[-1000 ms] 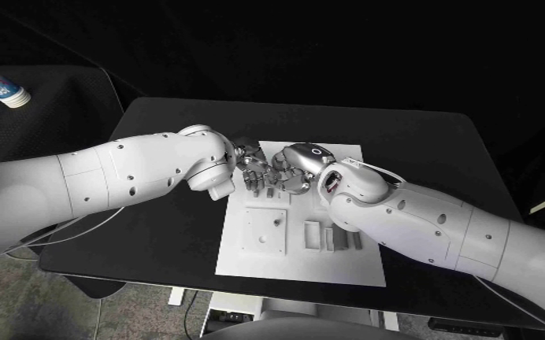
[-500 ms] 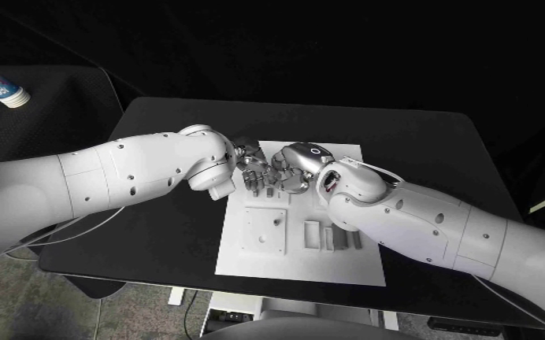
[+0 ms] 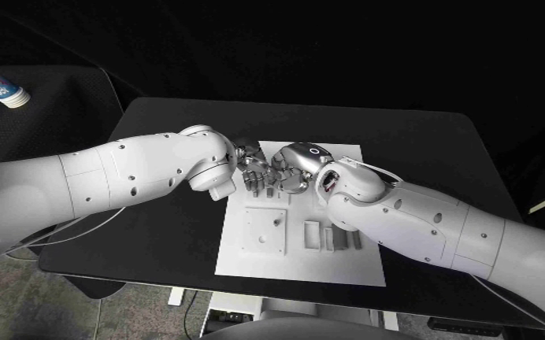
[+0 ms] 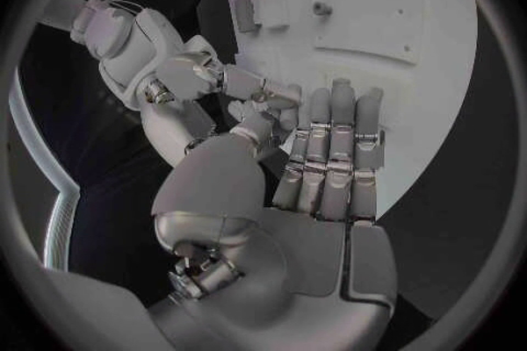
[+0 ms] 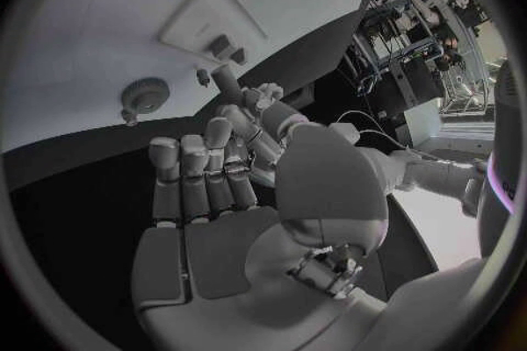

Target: Assemble the parts on the task board

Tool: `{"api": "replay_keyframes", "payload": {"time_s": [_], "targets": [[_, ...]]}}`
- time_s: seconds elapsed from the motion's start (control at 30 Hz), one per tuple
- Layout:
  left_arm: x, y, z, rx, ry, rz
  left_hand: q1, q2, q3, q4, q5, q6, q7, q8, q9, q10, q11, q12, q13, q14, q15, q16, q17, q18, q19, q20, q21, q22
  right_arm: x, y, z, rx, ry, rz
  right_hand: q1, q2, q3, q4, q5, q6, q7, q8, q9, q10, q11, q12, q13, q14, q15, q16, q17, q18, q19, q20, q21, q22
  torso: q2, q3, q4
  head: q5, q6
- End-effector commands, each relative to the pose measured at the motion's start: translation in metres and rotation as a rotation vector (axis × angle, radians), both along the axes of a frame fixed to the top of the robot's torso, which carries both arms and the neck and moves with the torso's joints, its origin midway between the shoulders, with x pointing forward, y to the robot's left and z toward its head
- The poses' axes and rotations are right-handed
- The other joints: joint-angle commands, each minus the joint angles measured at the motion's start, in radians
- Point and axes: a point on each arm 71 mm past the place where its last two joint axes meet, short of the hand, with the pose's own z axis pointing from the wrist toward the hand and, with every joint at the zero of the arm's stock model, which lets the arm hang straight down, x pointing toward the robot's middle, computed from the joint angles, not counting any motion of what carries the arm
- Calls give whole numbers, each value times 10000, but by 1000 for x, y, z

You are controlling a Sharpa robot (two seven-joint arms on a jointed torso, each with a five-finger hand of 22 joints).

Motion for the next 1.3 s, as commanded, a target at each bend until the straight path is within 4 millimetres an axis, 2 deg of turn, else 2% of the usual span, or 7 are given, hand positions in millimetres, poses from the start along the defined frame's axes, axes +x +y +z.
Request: {"api": "replay_keyframes", "payload": {"time_s": [0.03, 0.17, 0.53, 1.1, 1.13, 1.3], "targets": [[0, -3, 2, -93, -81, -26, 313, 231, 479, -428, 56, 434, -401, 62, 116, 75, -18, 24, 11, 80, -2, 39, 12, 338, 76, 4, 65, -8, -2, 4, 0, -40, 55, 277, 60, 88, 29, -81, -7, -85, -17, -39, -11, -71, -1, -63, -26, 32, -28, -10, -18, 487, 46, -6, 1302, 8, 1, -2, -2, 9, 0], [0, -3, 2, -97, -86, -20, 313, 231, 479, -428, 57, 435, -402, 62, 116, 76, -18, 24, 11, 81, -2, 39, 12, 338, 76, 4, 65, -8, -3, 4, 0, -66, 80, 323, 297, 278, 282, -109, 5, -42, -37, -28, 10, -29, -9, -67, -44, 40, -40, -21, -26, 511, 59, -15, 1284, 20, 0, 1, 1, 6, -5], [0, -4, 2, -294, -12, 43, 313, 230, 480, -428, 57, 435, -401, 62, 116, 76, -18, 24, 11, 81, -2, 39, 12, 338, 76, 4, 65, -8, -2, 4, -1, -147, 83, 353, 861, 610, 950, -182, 26, 322, -101, 145, 128, 268, -105, -34, -80, 187, -91, -34, -55, 553, 150, -24, 1333, 113, -1, 5, -1, 14, -4], [2, -2, 3, -786, 45, 396, 289, 157, 477, -436, 42, 398, -389, 25, 98, 56, -9, -7, -3, 63, 1, 16, 15, 333, 74, 6, 60, -12, 0, 0, -2, -143, 45, 208, 988, 605, 1143, -191, 14, 421, -115, 192, 160, 328, -124, -51, -102, 230, -102, -43, -66, 558, 168, -21, 1344, 142, -2, 2, -4, 23, -8], [3, -1, 3, -799, 5, 441, -574, -444, -189, -205, -25, -39, -271, -284, -43, -84, 63, -158, -60, -94, 68, -140, 12, 275, -24, 40, 4, -40, 0, 0, -2, -138, 47, 202, 988, 603, 1144, -191, 14, 424, -116, 194, 160, 329, -124, -51, -102, 231, -102, -43, -66, 558, 168, -21, 1345, 143, -3, 3, -3, 28, -1], [3, 1, 3, -934, 33, 540, -1252, -830, -942, -193, -87, -91, -256, -415, -126, -116, 90, -285, -86, -134, 91, -297, 73, 251, -89, 33, -43, -66, 1, -2, -2, -42, 55, 169, 980, 578, 1148, -185, 8, 443, -117, 204, 166, 338, -124, -51, -104, 238, -103, -43, -67, 556, 172, -20, 1348, 147, -2, 2, -2, 18, 12]]}}
